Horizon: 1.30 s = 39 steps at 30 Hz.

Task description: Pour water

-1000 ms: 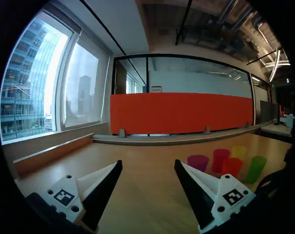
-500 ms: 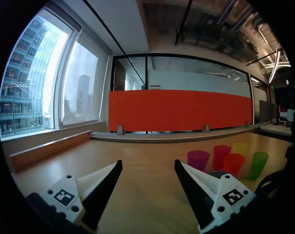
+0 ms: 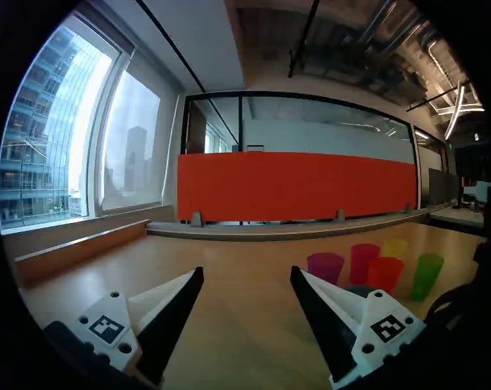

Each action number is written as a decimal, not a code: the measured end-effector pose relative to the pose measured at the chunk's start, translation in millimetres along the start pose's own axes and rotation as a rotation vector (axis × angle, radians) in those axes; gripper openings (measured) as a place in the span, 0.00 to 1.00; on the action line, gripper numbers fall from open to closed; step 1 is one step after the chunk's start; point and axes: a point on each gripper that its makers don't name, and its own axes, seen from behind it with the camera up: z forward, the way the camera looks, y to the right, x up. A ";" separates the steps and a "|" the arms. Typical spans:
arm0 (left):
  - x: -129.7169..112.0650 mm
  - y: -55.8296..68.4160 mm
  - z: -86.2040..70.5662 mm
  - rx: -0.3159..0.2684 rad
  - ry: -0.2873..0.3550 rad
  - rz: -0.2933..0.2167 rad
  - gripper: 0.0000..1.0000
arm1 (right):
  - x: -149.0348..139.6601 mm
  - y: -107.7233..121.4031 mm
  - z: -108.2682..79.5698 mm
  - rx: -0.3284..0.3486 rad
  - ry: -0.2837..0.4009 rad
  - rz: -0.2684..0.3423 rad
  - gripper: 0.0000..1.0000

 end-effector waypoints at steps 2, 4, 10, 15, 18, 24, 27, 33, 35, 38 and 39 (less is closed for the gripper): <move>0.2 -0.1 -0.3 -0.002 0.000 0.001 0.99 | 0.3 -0.1 -0.3 0.002 0.003 0.000 0.99; 0.2 -0.1 -0.4 -0.003 0.000 0.001 1.00 | -0.6 -0.1 0.0 0.002 0.001 0.001 0.99; 0.1 -0.3 -2.0 -0.006 -0.001 0.004 0.99 | -1.6 -1.2 0.5 0.006 -0.001 -0.008 0.99; 0.2 -0.3 -2.0 -0.007 -0.002 0.003 1.00 | -2.4 -4.1 1.4 0.012 0.000 -0.024 0.99; 0.2 0.2 -1.9 -0.007 -0.002 0.004 1.00 | -2.9 -6.1 3.3 0.016 0.000 -0.041 0.99; 0.3 0.4 -1.4 -0.007 -0.002 0.005 0.99 | -5.0 -12.7 10.6 0.020 0.015 -0.092 0.99; 0.2 0.0 -1.1 -0.007 -0.002 0.004 1.00 | -9.7 -15.4 16.2 0.011 0.023 -0.114 0.99; 0.2 -0.5 -1.5 -0.007 -0.002 0.004 1.00 | -22.8 -19.2 23.3 -0.005 0.042 -0.167 0.99; 0.3 -0.7 -1.5 -0.007 -0.002 0.005 1.00 | -26.7 -20.5 22.7 0.000 0.051 -0.190 0.99; 0.6 -0.8 -1.8 -0.007 -0.002 0.005 1.00 | -33.8 -18.1 20.5 0.004 0.046 -0.207 0.99; 0.6 -0.8 -2.0 -0.007 -0.002 0.004 1.00 | -35.8 -16.3 19.8 0.004 0.041 -0.209 0.99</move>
